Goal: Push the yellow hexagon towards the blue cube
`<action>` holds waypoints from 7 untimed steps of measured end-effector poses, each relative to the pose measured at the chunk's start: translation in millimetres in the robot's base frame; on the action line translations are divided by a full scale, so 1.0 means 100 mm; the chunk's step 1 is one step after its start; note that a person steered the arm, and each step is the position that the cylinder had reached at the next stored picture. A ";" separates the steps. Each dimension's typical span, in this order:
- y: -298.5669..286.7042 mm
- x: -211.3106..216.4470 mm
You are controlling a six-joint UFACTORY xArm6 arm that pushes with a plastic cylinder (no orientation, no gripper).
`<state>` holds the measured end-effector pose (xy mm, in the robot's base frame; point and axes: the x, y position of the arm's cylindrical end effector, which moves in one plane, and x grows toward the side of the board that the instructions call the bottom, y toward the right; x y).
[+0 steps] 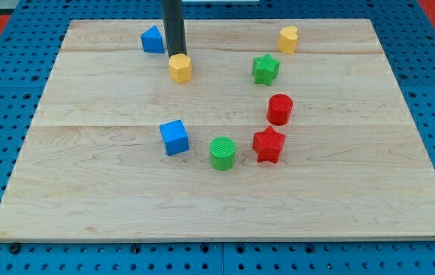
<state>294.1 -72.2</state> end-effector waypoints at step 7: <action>0.25 0.10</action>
<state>304.4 -47.4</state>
